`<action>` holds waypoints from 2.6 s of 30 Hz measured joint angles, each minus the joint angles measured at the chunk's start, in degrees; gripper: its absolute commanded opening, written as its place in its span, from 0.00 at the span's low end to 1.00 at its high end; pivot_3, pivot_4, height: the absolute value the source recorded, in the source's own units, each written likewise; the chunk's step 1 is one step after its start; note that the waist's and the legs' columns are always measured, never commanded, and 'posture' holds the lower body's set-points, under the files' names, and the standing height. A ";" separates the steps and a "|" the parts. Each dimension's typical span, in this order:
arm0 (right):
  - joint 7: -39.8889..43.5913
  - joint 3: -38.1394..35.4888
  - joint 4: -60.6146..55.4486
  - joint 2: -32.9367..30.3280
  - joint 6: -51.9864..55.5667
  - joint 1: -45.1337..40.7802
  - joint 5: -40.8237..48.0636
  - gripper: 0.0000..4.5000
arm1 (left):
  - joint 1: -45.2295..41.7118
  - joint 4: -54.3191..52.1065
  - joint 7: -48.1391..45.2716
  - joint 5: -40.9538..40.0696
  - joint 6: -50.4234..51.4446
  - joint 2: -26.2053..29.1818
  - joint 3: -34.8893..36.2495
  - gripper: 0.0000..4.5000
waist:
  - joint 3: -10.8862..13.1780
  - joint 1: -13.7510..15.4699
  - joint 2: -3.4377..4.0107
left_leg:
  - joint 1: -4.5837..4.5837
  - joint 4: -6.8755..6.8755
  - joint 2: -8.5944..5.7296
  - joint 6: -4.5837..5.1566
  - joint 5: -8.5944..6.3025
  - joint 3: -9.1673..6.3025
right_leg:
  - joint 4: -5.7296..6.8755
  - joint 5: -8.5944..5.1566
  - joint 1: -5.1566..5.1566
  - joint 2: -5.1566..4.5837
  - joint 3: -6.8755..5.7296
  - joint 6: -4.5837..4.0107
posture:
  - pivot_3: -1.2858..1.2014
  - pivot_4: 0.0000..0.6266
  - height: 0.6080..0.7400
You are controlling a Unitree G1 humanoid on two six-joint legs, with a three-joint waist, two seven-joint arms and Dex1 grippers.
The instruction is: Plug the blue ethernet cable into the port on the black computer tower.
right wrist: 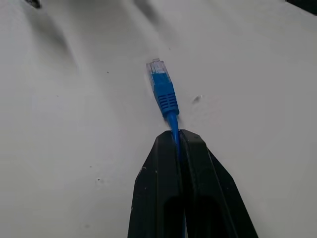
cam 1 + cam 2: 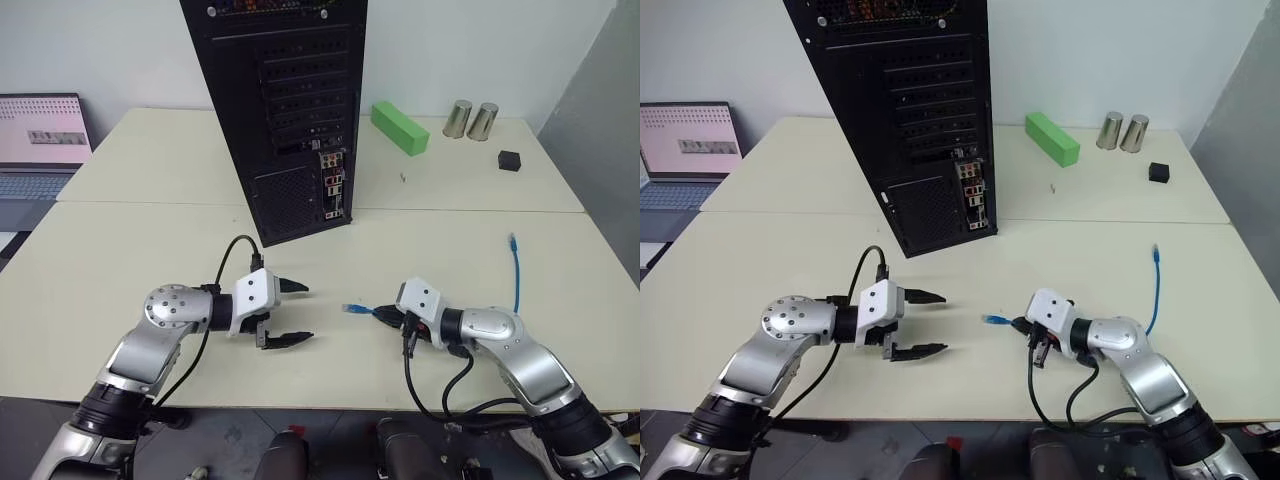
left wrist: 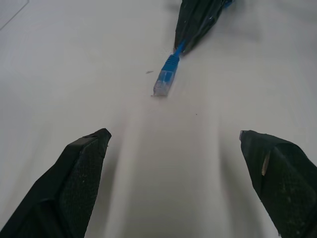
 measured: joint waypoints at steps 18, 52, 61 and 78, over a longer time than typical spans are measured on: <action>0.44 2.77 -5.55 -0.74 0.80 -2.57 -2.91 0.00 | -6.77 5.31 -2.75 1.29 0.16 -5.74 -3.38 0.92 | 0.00 0.18 0.00 | -0.01 0.02 0.00 0.00 0.00 -0.03 | 0.03 0.00 0.00 0.01 -0.02 0.00 | 0.52 0.24 1.00; 2.06 2.63 -6.66 -0.02 3.51 -4.44 -2.12 0.13 | -7.60 9.06 -3.40 5.24 -5.08 -6.67 -4.48 0.05 | 0.00 0.20 0.00 | -0.01 0.02 0.00 0.00 0.00 -0.04 | 0.02 0.01 0.00 0.01 -0.02 -0.01 | 0.52 0.24 1.00; 5.44 -1.12 -9.62 -3.27 6.07 -4.34 2.89 0.60 | -5.65 9.48 -1.87 6.49 -15.95 -6.68 -4.43 0.05 | 0.00 0.28 0.00 | -0.01 0.04 -0.01 0.00 0.00 -0.05 | 0.02 0.01 0.01 -0.03 -0.02 -0.01 | 0.52 0.24 1.00; -6.73 -18.82 -15.47 10.20 34.13 -1.21 33.81 0.77 | -10.06 25.80 31.85 34.48 -71.21 -8.13 -0.69 0.05 | -0.03 0.31 0.02 | -0.02 0.02 -0.01 0.00 0.00 -0.05 | 0.00 0.21 0.02 -0.05 -0.03 -0.18 | 0.52 0.24 1.00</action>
